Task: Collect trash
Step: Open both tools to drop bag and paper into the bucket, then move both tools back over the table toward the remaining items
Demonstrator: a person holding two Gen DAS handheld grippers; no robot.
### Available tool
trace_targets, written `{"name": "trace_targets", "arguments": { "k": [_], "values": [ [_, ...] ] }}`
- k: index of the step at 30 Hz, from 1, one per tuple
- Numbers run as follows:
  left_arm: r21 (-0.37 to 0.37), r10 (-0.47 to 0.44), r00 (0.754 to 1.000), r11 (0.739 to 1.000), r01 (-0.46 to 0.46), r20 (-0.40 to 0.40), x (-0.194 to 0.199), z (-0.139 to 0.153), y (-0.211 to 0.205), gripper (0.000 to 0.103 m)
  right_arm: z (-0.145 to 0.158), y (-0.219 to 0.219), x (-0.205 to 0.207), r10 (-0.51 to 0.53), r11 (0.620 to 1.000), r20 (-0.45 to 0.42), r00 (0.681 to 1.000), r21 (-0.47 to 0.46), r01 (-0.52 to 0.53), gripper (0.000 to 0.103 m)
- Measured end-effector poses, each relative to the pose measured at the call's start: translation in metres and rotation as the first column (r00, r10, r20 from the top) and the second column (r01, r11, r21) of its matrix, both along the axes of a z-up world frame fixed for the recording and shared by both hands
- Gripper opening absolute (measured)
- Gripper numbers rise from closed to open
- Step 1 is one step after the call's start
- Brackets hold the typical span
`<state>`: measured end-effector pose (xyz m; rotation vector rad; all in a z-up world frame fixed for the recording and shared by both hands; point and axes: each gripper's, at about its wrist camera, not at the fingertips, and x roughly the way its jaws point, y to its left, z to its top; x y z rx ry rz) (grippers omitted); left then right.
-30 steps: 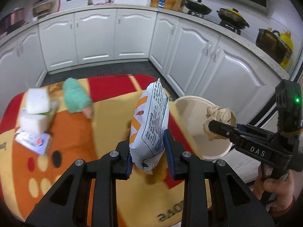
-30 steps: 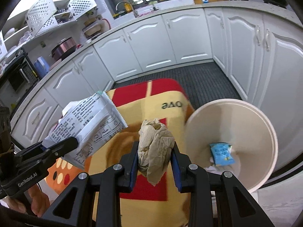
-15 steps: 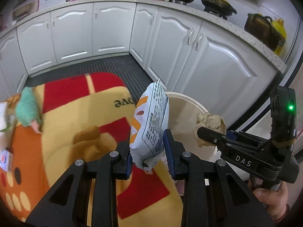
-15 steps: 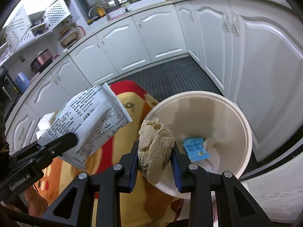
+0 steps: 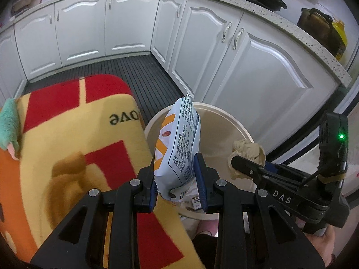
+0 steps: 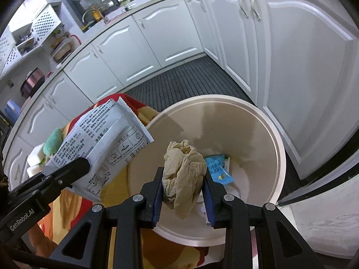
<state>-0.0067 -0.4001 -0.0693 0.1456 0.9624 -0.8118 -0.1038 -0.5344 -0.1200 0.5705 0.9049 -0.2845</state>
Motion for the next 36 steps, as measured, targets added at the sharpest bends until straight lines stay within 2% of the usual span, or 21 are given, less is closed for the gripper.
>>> {"name": "trace_targets", "arguments": {
  "k": [1, 4, 7, 9, 10, 25, 28, 36],
  "values": [
    [-0.006, 0.004, 1.0, 1.0, -0.004, -0.004, 0.0, -0.001, 0.001, 0.029, -0.002, -0.002, 0.0, -0.004, 1.0, -0.003, 1.0, 0.002, 0.004, 0.031],
    [-0.022, 0.003, 0.999, 1.0, -0.004, -0.037, 0.004, -0.006, 0.002, 0.034, -0.002, -0.004, -0.002, -0.03, 0.999, -0.008, 1.0, -0.015, 0.03, 0.05],
    [-0.038, -0.014, 0.998, 0.999, 0.011, -0.056, 0.002, -0.008, 0.001, 0.042, -0.002, -0.006, -0.006, -0.048, 0.999, -0.011, 0.999, -0.016, 0.048, 0.051],
    [-0.053, -0.035, 0.997, 0.998, 0.032, -0.062, -0.001, -0.008, 0.001, 0.057, -0.004, -0.007, -0.009, -0.055, 0.998, -0.015, 0.998, -0.008, 0.055, 0.051],
    [-0.059, -0.037, 0.997, 0.998, 0.033, -0.063, -0.002, -0.008, 0.001, 0.06, -0.004, -0.007, -0.01, -0.057, 0.998, -0.015, 0.998, -0.005, 0.057, 0.051],
    [-0.032, 0.011, 1.0, 0.999, -0.012, -0.021, -0.006, -0.002, 0.017, 0.061, -0.001, 0.005, -0.017, -0.039, 0.999, -0.02, 0.999, 0.007, 0.04, 0.054],
    [-0.029, 0.025, 1.0, 0.999, -0.025, -0.001, -0.006, -0.001, 0.026, 0.061, 0.003, 0.012, -0.016, -0.03, 1.0, -0.014, 0.999, -0.001, 0.03, 0.059],
    [-0.02, 0.079, 0.996, 0.997, -0.078, 0.042, -0.004, 0.004, 0.055, 0.061, 0.009, 0.035, -0.01, 0.013, 1.0, -0.014, 1.0, -0.016, -0.013, 0.06]
  ]
}}
